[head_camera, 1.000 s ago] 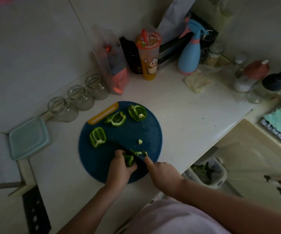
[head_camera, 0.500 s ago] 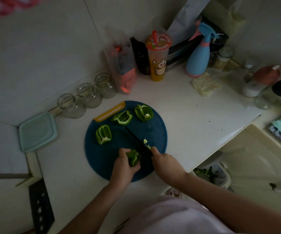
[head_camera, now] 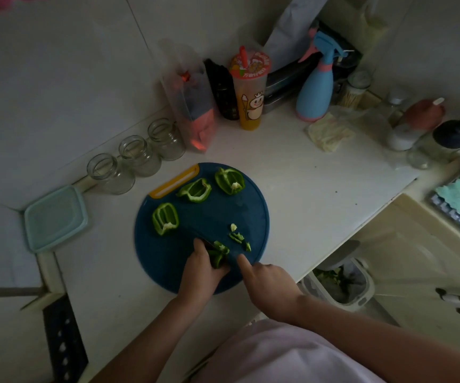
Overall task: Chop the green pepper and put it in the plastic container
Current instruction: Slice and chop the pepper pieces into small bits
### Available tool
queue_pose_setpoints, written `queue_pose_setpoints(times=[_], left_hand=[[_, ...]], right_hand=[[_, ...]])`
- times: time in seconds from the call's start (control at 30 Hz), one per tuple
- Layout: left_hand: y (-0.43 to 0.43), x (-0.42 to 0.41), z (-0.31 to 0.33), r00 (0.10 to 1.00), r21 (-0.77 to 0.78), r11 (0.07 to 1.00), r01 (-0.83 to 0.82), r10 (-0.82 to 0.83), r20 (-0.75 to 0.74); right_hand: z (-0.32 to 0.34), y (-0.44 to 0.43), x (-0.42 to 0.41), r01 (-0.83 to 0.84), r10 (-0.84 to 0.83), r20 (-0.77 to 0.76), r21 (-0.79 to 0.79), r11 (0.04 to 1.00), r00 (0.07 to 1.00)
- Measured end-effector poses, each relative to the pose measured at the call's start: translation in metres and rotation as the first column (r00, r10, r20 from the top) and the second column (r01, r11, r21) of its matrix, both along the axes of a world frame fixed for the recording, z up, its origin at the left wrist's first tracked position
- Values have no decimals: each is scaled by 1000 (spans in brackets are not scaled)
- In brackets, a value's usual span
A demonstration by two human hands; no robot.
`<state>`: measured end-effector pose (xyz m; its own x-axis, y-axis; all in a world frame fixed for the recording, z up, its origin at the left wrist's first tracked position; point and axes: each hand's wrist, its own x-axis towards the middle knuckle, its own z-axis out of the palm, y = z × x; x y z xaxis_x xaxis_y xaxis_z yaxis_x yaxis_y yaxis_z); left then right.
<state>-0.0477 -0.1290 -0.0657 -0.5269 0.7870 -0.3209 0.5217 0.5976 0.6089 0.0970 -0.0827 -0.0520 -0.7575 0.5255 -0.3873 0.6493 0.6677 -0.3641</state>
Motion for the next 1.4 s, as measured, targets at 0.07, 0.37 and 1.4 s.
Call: queue_pose_setpoints(times=[0.07, 0.37, 1.4], left_hand=[[0, 1, 0, 1000, -6, 1000, 15, -15, -13], [0, 0, -2, 998, -22, 999, 30, -31, -55], [8, -4, -10, 998, 122, 992, -23, 14, 68]], right_hand=[[0, 0, 1, -6, 6, 8, 9, 1000, 1000], [-3, -2, 1, 21, -20, 6, -11, 1000, 1000], [-8, 11, -1, 201, -210, -76, -105, 974, 975]])
